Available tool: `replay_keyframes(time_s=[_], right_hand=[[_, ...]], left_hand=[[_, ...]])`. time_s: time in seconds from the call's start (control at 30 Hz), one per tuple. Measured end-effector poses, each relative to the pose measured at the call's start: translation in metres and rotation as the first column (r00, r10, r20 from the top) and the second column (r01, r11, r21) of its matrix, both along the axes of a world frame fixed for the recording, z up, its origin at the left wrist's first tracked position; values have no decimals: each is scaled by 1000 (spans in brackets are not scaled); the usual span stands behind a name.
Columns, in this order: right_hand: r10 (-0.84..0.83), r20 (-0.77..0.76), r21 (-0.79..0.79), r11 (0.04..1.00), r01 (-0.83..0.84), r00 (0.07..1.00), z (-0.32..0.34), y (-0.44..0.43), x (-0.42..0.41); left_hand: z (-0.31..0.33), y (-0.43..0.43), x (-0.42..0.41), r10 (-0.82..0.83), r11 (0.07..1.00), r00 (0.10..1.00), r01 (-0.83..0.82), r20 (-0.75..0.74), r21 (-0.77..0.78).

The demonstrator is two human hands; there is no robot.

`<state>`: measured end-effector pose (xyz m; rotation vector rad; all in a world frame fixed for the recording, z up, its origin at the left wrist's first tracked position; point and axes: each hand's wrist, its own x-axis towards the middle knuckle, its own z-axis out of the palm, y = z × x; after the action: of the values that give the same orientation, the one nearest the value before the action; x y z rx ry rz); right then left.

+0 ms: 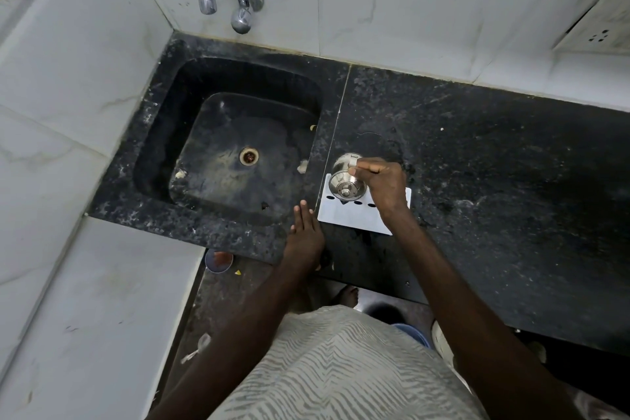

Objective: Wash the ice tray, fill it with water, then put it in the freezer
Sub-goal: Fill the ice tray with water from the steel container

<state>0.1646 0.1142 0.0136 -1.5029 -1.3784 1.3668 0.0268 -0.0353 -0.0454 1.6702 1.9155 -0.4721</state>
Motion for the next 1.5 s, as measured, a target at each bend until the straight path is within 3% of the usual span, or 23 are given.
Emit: replay_keyframes(time_s=[0.2, 0.6, 1.17, 1.5], right_hand=[[-2, -27, -32, 999, 1, 1000, -1, 4, -10], [101, 33, 126, 987, -104, 994, 4, -8, -30], [106, 28, 135, 985, -109, 994, 6, -5, -31], [-16, 23, -30, 999, 17, 1000, 4, 18, -20]], left_hand=[[-1, 3, 1, 41, 999, 999, -40, 10, -19], [5, -2, 0, 29, 999, 999, -30, 26, 27], [10, -5, -3, -4, 998, 1000, 2, 26, 58], [9, -3, -2, 15, 999, 1000, -15, 25, 28]])
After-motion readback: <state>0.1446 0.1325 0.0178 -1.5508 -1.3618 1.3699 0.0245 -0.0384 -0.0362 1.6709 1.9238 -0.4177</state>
